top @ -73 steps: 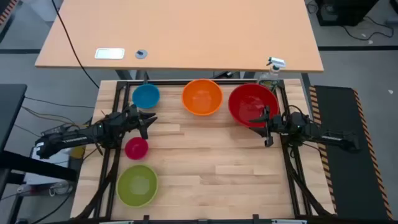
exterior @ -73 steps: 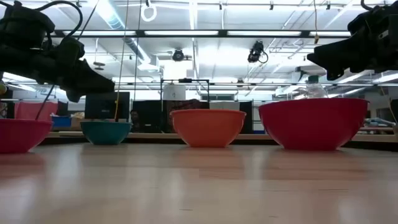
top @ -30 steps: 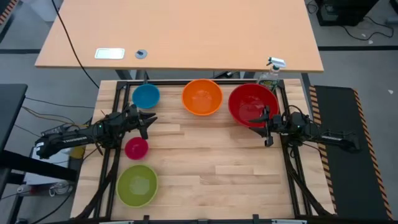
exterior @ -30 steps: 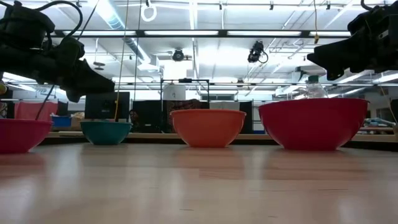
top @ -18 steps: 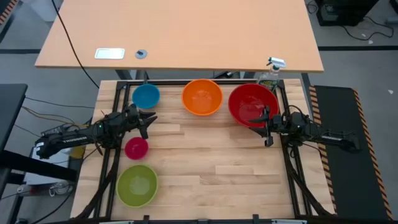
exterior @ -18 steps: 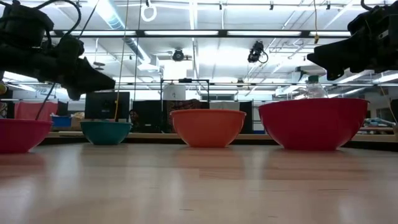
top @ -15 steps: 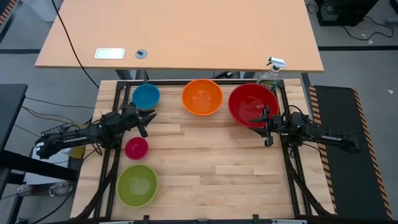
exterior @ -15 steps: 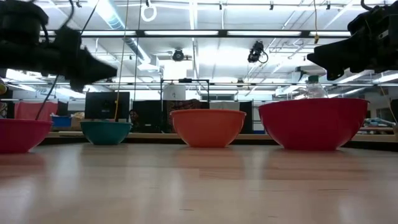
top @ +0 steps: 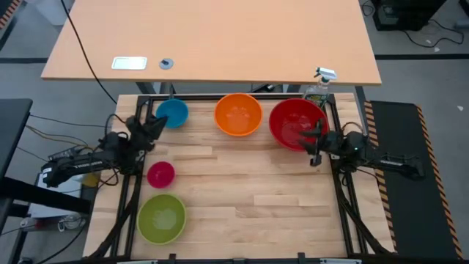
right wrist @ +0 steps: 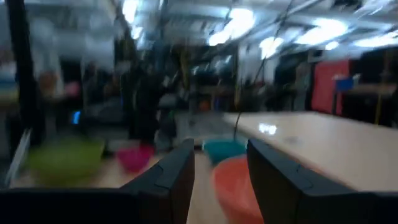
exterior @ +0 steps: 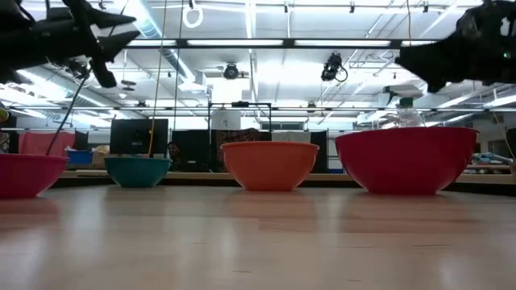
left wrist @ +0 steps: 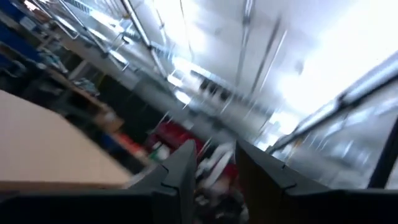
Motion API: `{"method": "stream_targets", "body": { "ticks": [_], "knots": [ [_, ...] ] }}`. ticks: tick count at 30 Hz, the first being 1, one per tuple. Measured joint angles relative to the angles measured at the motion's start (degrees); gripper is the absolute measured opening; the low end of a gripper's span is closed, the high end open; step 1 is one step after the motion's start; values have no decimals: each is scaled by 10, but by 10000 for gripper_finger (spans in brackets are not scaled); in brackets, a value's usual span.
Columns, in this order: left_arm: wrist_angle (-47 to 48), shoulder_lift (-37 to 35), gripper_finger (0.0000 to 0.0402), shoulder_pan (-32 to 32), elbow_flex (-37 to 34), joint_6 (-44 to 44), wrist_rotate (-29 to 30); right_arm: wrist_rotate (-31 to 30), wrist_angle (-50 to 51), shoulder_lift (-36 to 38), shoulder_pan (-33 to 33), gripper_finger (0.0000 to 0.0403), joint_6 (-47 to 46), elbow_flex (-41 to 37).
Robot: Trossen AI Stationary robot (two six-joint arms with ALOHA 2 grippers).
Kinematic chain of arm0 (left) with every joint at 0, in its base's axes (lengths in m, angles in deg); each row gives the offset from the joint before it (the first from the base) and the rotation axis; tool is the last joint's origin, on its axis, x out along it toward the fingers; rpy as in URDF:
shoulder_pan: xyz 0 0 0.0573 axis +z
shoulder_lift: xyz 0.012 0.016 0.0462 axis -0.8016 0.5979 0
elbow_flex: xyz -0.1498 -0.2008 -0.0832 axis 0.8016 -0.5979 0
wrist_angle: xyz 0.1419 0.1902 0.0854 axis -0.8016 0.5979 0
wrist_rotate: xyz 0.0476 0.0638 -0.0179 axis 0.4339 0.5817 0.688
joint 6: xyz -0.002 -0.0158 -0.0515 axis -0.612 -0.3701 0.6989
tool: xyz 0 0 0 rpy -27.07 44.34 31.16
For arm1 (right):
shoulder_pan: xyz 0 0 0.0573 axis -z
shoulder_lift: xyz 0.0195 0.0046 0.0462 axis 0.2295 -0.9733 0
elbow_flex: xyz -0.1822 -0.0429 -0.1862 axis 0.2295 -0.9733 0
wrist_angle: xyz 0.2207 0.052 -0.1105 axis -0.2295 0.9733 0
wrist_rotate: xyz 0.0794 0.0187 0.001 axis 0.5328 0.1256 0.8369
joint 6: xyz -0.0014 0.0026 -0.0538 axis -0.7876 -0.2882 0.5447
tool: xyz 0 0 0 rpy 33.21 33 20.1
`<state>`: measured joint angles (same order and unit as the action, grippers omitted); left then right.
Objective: Nest bowls inside each other
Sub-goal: Stack the orange bowl on the red bowl
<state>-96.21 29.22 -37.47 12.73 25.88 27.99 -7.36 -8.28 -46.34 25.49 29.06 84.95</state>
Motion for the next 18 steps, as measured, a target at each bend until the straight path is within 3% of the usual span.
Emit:
{"method": "stream_targets", "body": {
  "ticks": [2,4,7,9,13,18],
  "knots": [
    [-36,0,117,0,0,24,0,-30,-75,-2,2,155,-10,0],
    [-69,0,117,0,0,25,2,-105,-135,-8,8,155,-35,0],
    [-116,0,117,0,0,27,8,-202,-184,-39,18,155,-154,2],
    [-137,0,117,0,2,26,20,-194,-183,-77,22,155,-199,18],
    [-135,0,117,0,29,26,86,-122,-185,-183,30,155,-185,84],
    [-97,26,117,0,68,9,140,-166,-138,-353,56,155,-208,205]
  ]
}}
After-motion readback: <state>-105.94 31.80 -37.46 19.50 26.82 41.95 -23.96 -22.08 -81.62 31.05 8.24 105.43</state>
